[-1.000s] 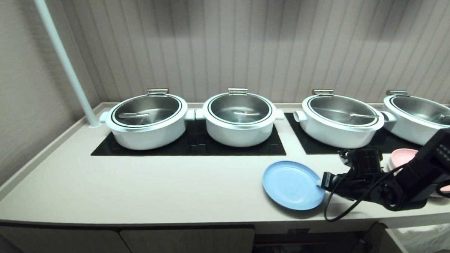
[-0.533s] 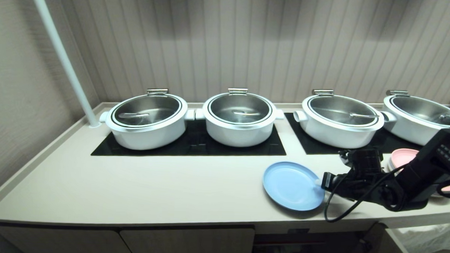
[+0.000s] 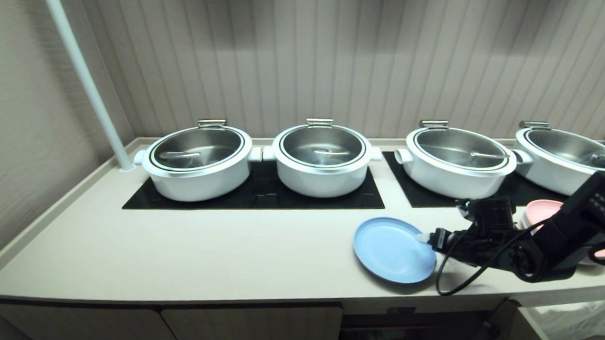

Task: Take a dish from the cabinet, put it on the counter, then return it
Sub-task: Place it on the table, then pick up the plate from the table

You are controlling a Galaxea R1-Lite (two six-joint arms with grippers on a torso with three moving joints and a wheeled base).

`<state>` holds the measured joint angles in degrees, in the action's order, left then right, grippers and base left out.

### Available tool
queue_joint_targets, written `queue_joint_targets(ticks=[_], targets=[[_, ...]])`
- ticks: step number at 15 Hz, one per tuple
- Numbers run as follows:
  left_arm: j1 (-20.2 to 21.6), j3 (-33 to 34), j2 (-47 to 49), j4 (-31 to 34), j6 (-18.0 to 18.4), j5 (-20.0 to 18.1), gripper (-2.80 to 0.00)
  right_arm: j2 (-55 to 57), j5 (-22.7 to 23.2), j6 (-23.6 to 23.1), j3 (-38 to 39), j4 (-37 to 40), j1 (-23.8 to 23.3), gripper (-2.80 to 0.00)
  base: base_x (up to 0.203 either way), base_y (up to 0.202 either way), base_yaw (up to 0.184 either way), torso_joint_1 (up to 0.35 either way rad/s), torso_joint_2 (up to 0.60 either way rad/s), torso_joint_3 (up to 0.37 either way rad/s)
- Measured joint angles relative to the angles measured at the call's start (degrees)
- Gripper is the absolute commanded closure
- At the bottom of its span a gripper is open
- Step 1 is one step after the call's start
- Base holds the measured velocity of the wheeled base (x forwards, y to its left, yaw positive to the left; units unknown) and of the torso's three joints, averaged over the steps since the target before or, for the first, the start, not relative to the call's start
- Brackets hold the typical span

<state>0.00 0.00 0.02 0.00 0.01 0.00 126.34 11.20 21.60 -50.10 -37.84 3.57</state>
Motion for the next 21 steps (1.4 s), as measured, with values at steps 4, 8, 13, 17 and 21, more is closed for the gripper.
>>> queue_joint_targets(ticks=[4,8,13,17,21], targets=[[0.0,0.0,0.0,0.0,0.0,0.0,0.0,-0.4,-0.1,-0.8,0.6,-4.0,0.1,-2.8,0.0,0.0,0.0,0.0,0.0,0.0],[0.0,0.0,0.0,0.0,0.0,0.0,0.0,-0.5,-0.1,-1.2,2.1,-11.7,0.1,-2.8,0.0,0.0,0.0,0.0,0.0,0.0],[0.0,0.0,0.0,0.0,0.0,0.0,0.0,-0.5,-0.1,-5.3,5.5,-24.3,0.0,-2.8,0.0,0.0,0.0,0.0,0.0,0.0],[0.0,0.0,0.0,0.0,0.0,0.0,0.0,-0.1,0.0,-10.4,11.1,-35.7,-0.3,-2.8,0.0,0.0,0.0,0.0,0.0,0.0],[0.0,0.0,0.0,0.0,0.0,0.0,0.0,-0.6,0.0,-11.5,16.8,-42.8,-0.4,0.0,0.0,0.0,0.0,0.0,0.0,0.0]])
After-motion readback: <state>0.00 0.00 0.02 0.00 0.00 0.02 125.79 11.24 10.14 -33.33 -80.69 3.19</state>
